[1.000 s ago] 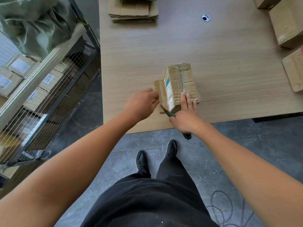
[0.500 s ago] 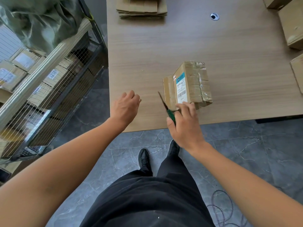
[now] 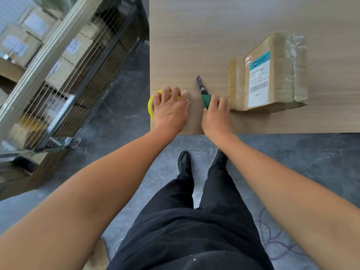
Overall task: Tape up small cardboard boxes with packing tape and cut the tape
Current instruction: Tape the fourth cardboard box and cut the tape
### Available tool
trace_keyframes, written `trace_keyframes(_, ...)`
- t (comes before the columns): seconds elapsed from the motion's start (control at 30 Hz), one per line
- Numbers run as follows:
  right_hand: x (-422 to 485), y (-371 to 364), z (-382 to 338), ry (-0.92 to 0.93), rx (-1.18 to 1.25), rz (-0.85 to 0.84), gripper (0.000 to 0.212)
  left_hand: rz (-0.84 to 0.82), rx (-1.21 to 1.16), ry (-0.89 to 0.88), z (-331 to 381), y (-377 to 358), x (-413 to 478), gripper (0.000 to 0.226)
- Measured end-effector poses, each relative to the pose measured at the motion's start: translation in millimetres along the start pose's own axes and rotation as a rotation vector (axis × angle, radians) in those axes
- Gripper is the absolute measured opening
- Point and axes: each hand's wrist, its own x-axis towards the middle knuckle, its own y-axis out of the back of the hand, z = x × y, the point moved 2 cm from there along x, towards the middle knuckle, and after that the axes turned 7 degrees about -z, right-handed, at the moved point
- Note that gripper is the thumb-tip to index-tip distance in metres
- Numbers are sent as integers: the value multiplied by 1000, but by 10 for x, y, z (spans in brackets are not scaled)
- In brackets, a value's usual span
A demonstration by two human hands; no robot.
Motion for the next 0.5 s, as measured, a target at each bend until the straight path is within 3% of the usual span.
trace_keyframes(0.23,-58,69,-58,-15,-126,22,66,-133,84,12,35,-72,101,56)
trace_keyframes(0.4,-258,600,-63,224,21,159,59,-212,-105,20,20,147,4,77)
trace_keyframes(0.5,-381,1017,77,283,84,250,57,-198,-146,17,0,361,-17,74)
